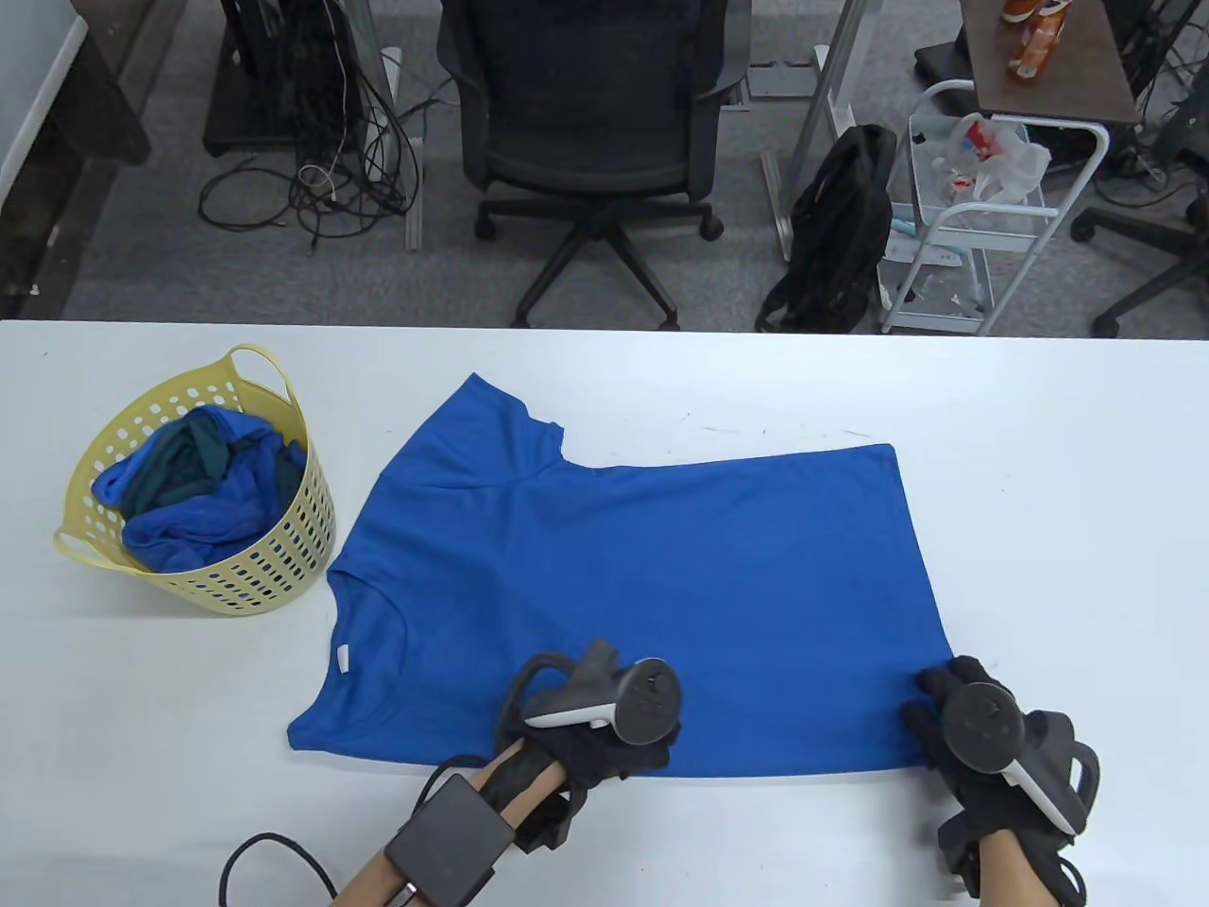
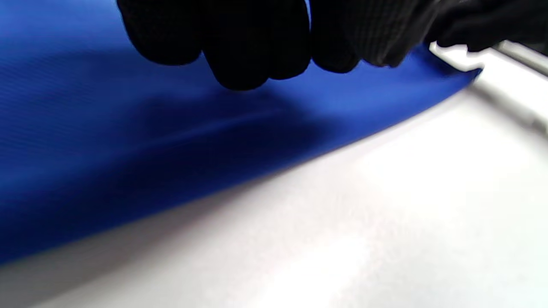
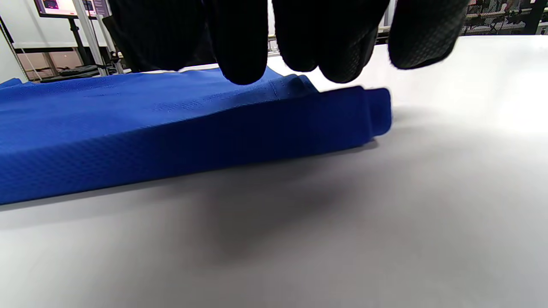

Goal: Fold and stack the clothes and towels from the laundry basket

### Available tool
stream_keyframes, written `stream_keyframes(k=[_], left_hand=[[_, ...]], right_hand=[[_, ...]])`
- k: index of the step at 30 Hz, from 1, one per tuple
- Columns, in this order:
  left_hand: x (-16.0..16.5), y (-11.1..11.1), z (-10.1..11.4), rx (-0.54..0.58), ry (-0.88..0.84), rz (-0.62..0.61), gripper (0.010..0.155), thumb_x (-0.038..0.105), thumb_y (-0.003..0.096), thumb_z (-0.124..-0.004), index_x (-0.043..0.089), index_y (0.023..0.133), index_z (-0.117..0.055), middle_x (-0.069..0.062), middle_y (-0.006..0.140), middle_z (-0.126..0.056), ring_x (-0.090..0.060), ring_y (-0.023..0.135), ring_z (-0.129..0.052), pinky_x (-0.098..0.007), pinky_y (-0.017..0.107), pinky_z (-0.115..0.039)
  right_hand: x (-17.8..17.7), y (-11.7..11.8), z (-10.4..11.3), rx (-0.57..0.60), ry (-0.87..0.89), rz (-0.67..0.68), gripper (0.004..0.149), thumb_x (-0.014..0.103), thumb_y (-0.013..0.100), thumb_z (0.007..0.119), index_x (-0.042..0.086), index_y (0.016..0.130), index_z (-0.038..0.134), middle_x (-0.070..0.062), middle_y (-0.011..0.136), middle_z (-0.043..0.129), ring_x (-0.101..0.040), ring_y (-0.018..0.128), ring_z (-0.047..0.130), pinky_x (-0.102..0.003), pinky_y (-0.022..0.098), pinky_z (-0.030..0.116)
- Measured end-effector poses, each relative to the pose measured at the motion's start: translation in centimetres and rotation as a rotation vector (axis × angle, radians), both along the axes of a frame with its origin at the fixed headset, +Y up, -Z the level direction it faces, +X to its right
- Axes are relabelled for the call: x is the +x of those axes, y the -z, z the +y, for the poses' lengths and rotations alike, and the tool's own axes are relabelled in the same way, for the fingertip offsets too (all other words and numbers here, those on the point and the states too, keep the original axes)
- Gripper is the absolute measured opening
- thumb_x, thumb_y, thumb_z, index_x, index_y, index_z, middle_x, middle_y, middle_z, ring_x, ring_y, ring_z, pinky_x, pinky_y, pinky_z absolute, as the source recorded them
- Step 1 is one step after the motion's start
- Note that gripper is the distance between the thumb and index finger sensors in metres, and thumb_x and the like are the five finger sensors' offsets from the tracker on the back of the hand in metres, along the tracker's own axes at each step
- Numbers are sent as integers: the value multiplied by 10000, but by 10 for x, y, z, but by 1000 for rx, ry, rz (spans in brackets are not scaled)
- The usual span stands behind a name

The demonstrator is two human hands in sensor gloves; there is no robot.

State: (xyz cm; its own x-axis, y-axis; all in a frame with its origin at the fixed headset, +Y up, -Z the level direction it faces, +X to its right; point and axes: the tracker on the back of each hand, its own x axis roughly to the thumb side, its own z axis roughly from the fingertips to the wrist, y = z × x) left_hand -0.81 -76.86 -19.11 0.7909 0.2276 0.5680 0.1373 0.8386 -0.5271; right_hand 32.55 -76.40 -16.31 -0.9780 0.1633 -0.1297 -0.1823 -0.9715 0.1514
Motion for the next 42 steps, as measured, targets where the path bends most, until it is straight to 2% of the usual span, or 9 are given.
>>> stream_keyframes(k=[10,13,18,21,25,28,31,35,42], left_hand=[[0,-12,-7,164,85,-84,656,549,388,-934,380,983,-714,-4,1125,-677,-221,923,-805,-476,754,-744],[1,-21,-8,283,92,-107,574,522,413,-938,389,927,-722,11,1108,-699,-206,903,-835,-458,742,-774],[-5,-22,-9,322,27,-102,442,514,490,-870,394,900,-756,5,1083,-733,-201,876,-863,-471,718,-786],[-19,3,33,256,-120,29,421,487,516,-859,373,913,-774,-18,1077,-790,-236,885,-897,-475,691,-806],[-38,31,138,399,-269,89,416,480,537,-841,390,933,-751,-22,1075,-802,-232,851,-908,-465,655,-811],[-47,42,195,479,-274,111,416,482,546,-829,402,943,-735,-13,1079,-801,-216,834,-915,-435,631,-823],[-49,49,217,490,-271,125,417,482,546,-826,404,945,-730,-12,1075,-808,-205,809,-928,-414,606,-836],[-51,55,217,501,-254,141,417,484,546,-824,402,944,-730,-12,1075,-815,-192,792,-942,-401,595,-847],[-50,71,209,461,-265,196,417,471,552,-820,380,948,-725,-36,1059,-845,-146,721,-993,-341,543,-890]], right_hand=[[0,1,0,-4,24,-2,570,425,588,697,123,1070,669,-246,1170,544,-481,1022,621,-688,691,598],[1,1,-1,1,23,-3,568,424,588,697,123,1069,670,-245,1169,546,-481,1019,625,-686,691,599],[0,1,-1,6,17,0,566,424,587,696,124,1067,672,-243,1167,548,-479,1019,627,-686,690,601],[0,2,-1,22,27,4,564,424,587,696,124,1065,674,-242,1167,550,-478,1018,630,-685,690,602],[0,3,-2,34,38,7,563,423,588,695,124,1064,675,-242,1165,553,-478,1015,633,-685,688,604],[-1,3,-3,39,35,8,564,421,588,695,122,1066,671,-242,1166,551,-477,1015,635,-684,688,604],[-5,5,-4,28,53,30,557,418,590,695,125,1063,673,-247,1164,553,-476,1007,651,-682,686,609],[-24,10,0,-1,104,132,516,378,606,692,159,1072,655,-258,1161,558,-466,983,684,-666,685,625],[-124,3,21,-319,243,671,618,456,638,655,374,1168,348,-414,1187,402,-447,955,740,-616,675,691]])
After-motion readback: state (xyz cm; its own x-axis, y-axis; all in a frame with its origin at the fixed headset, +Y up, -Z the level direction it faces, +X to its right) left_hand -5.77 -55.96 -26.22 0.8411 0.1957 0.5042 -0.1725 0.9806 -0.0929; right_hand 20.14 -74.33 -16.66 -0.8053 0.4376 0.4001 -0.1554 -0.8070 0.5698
